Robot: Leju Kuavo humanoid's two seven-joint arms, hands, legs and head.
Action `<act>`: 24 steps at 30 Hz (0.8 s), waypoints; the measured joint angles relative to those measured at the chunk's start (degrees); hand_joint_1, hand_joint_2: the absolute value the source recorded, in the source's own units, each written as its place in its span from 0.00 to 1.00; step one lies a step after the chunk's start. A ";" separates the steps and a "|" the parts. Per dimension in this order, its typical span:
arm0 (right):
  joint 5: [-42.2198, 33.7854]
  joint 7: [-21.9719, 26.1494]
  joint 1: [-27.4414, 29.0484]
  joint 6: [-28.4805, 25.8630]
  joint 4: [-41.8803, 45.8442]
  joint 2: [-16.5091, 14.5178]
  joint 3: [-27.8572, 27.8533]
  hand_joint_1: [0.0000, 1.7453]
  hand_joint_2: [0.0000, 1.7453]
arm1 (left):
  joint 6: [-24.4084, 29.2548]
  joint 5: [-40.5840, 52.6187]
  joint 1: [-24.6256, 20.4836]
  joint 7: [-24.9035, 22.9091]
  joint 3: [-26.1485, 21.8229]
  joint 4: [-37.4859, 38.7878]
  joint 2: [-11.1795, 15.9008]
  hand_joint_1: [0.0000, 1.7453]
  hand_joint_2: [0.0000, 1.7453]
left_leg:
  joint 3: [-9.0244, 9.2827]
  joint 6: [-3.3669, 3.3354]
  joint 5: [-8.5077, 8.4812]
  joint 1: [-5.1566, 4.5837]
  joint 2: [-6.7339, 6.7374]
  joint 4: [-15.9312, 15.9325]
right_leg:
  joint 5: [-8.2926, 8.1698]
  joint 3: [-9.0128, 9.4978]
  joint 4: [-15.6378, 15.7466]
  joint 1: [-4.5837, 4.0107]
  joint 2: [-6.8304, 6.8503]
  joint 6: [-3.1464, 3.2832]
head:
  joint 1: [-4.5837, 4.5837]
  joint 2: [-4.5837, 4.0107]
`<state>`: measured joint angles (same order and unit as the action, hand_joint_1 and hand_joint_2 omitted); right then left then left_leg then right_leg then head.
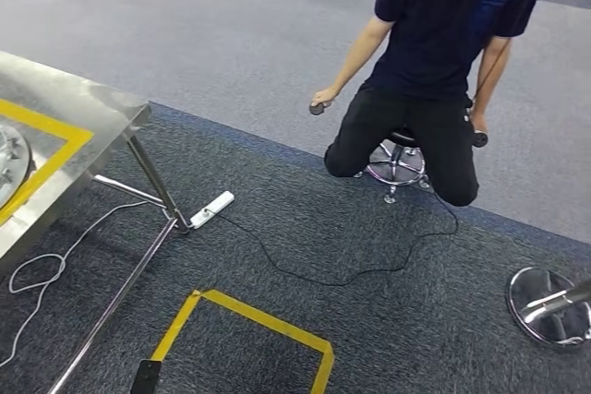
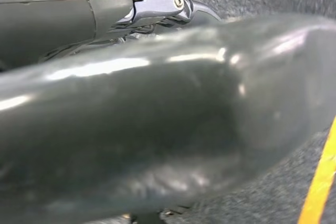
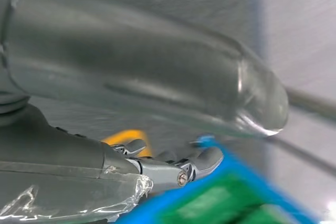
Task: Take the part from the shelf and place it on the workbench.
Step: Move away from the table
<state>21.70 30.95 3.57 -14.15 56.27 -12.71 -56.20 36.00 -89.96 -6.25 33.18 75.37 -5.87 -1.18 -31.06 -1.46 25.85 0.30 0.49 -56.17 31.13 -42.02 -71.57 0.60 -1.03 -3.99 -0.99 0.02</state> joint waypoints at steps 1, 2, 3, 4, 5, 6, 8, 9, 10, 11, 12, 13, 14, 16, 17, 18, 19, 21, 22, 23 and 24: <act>1.00 -0.59 -0.69 -0.26 -3.22 0.43 -1.28 0.00 0.00 | 0.00 0.00 0.12 -0.02 -0.02 0.01 0.01 0.00 0.00 | -0.01 0.02 0.04 -0.02 0.95 -0.01 | 0.39 -0.62 -1.61 0.05 0.34 -0.12 | 0.01 0.00; 2.00 -1.31 -1.19 -0.71 -6.43 0.84 -2.50 0.00 0.00 | 0.00 0.00 0.12 -0.03 -0.03 0.01 0.01 0.00 0.00 | 0.01 0.09 0.10 -0.01 1.78 -0.02 | -0.22 -0.09 -1.13 0.13 0.67 -0.20 | -0.02 0.00; 2.89 -1.96 -1.53 -1.32 -9.51 1.24 -3.62 0.00 0.00 | 0.00 0.00 0.05 -0.07 -0.03 0.01 -0.02 0.00 0.00 | 0.12 0.23 0.20 0.02 2.48 -0.03 | -1.66 1.64 1.54 0.23 1.15 -0.26 | -0.02 0.00; 3.66 -2.47 -1.87 -1.99 -12.56 1.63 -4.64 0.00 0.00 | 0.01 0.00 -0.01 -0.11 -0.03 0.01 -0.03 0.00 0.00 | 0.29 0.47 0.36 0.02 3.13 -0.08 | -3.27 4.14 5.50 0.31 2.21 -0.30 | -0.04 0.00; 4.25 -2.74 -2.31 -2.54 -15.43 1.96 -5.47 0.00 0.00 | 0.02 0.00 -0.04 -0.16 -0.03 0.03 0.01 0.00 0.00 | 0.45 0.81 0.62 -0.13 3.74 -0.20 | -4.56 6.43 9.07 0.36 3.47 -0.20 | -0.03 0.00; 4.67 -2.89 -2.79 -2.96 -17.95 2.32 -6.14 0.00 0.00 | 0.04 0.00 -0.04 -0.21 -0.03 0.04 0.05 0.00 0.00 | 0.63 1.17 0.83 -0.28 4.32 -0.30 | -5.39 8.02 11.62 0.37 4.31 0.09 | 0.09 0.00; 5.07 -2.99 -3.59 -3.33 -21.84 2.83 -7.11 0.00 0.00 | 0.09 0.00 -0.18 -0.25 -0.03 0.09 0.13 0.00 0.00 | 0.92 1.82 1.02 -0.50 5.38 -0.37 | -5.78 8.63 12.79 0.17 4.53 0.97 | 0.42 0.00; 5.15 -2.99 -3.76 -3.40 -23.21 3.07 -7.56 0.00 0.00 | 0.10 -0.01 -0.30 -0.26 -0.03 0.09 0.11 0.00 0.00 | 1.03 2.11 1.00 -0.40 5.86 -0.31 | -5.89 8.41 12.75 0.08 3.82 1.45 | 0.55 0.00; 5.21 -2.99 -3.81 -3.45 -24.37 3.25 -7.98 0.00 0.00 | 0.11 0.00 -0.43 -0.27 -0.03 0.09 0.09 0.00 0.00 | 1.07 2.44 1.19 -0.24 5.67 -0.40 | -6.00 8.27 12.77 0.04 3.28 1.83 | 0.61 0.00; 5.26 -2.99 -3.87 -3.52 -25.29 3.41 -8.32 0.00 0.00 | 0.11 -0.01 -0.52 -0.27 -0.03 0.09 0.08 0.00 0.00 | 0.78 2.73 1.90 -0.09 4.76 -1.15 | -6.14 8.18 12.82 0.07 2.74 2.22 | 0.65 0.00; 5.33 -2.99 -4.02 -3.57 -26.08 3.58 -8.58 0.00 0.00 | 0.12 -0.01 -0.53 -0.27 -0.03 0.09 0.07 0.00 0.00 | -0.03 2.93 3.25 0.02 3.42 -3.06 | -6.26 8.14 12.89 0.14 2.12 2.57 | 0.70 0.00; 5.47 -3.14 -4.25 -3.61 -26.71 3.74 -8.74 0.00 0.00 | 0.13 0.00 -0.45 -0.27 -0.03 0.10 0.05 0.00 0.00 | -1.42 3.04 5.04 0.10 1.85 -6.15 | -6.34 8.06 12.92 0.15 1.48 2.86 | 0.79 0.00; 5.76 -3.48 -4.56 -3.64 -27.36 3.89 -8.86 0.00 0.00 | 0.13 0.00 -0.31 -0.28 -0.03 0.10 0.04 0.00 0.00 | -3.30 3.03 6.93 0.10 0.75 -10.11 | -6.38 7.98 12.92 0.07 0.73 3.08 | 0.84 0.00; 6.97 -5.02 -4.96 -3.63 -28.90 4.20 -9.14 0.00 0.00 | 0.13 -0.01 -0.05 -0.34 -0.03 0.10 0.01 0.00 0.00 | -6.44 2.82 8.59 0.06 -0.03 -16.00 | -6.42 7.89 12.92 -0.17 -0.91 3.30 | 0.88 0.00; 7.83 -6.16 -5.01 -3.58 -29.79 4.29 -9.26 0.00 0.00 | 0.13 -0.01 -0.01 -0.40 -0.03 0.10 0.01 0.00 0.00 | -6.80 2.62 7.79 0.01 -0.22 -16.21 | -6.45 7.88 12.92 -0.27 -1.74 3.31 | 0.86 0.00; 8.78 -7.39 -5.00 -3.45 -30.68 4.35 -9.34 0.00 0.00 | 0.12 -0.01 -0.01 -0.46 -0.03 0.10 0.02 0.00 0.00 | -6.11 2.35 6.04 -0.05 -0.50 -14.29 | -6.49 7.89 12.91 -0.33 -2.53 3.28 | 0.86 0.00; 9.85 -8.77 -5.02 -3.21 -31.60 4.40 -9.34 0.00 0.00 | 0.11 -0.01 -0.04 -0.53 -0.03 0.10 0.05 0.00 0.00 | -4.61 2.03 3.83 -0.09 -1.34 -10.87 | -6.55 7.90 12.91 -0.31 -3.29 3.21 | 0.88 0.00; 12.36 -12.22 -5.17 -2.32 -33.56 4.49 -9.04 0.00 0.00 | 0.08 0.07 -0.09 -0.74 0.00 0.10 0.15 0.00 0.00 | -1.53 1.52 0.94 -0.06 -4.12 -3.97 | -6.70 7.71 12.79 -0.31 -4.68 2.88 | 0.87 0.00; 13.62 -14.47 -5.24 -1.68 -34.61 4.54 -8.72 0.00 0.00 | 0.06 0.16 -0.14 -0.92 0.06 0.10 0.19 0.00 0.00 | -0.66 1.42 0.49 -0.07 -5.14 -1.95 | -6.82 7.49 12.78 -0.23 -5.31 2.61 | 0.85 0.00; 14.65 -16.82 -5.27 -0.98 -35.62 4.58 -8.38 0.00 0.00 | 0.04 0.25 -0.19 -1.12 0.15 0.10 0.20 0.00 0.00 | -0.34 1.33 0.56 -0.14 -5.45 -1.11 | -6.97 7.28 12.85 -0.13 -5.94 2.24 | 0.85 0.00; 15.34 -18.96 -5.22 -0.33 -36.55 4.61 -8.11 0.00 0.00 | 0.04 0.33 -0.26 -1.30 0.26 0.10 0.19 0.00 0.00 | -0.24 1.23 0.51 -0.20 -4.90 -0.80 | -7.15 7.00 13.00 0.02 -6.58 1.85 | 0.84 0.00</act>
<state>37.04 11.98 -1.65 -14.48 19.71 -8.11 -64.30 36.04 -89.63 -6.51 31.89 75.63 -5.77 -0.99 -31.30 -0.23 26.36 0.10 -4.41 -56.97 23.98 -35.01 -58.58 0.61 -7.61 -2.15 -0.15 0.02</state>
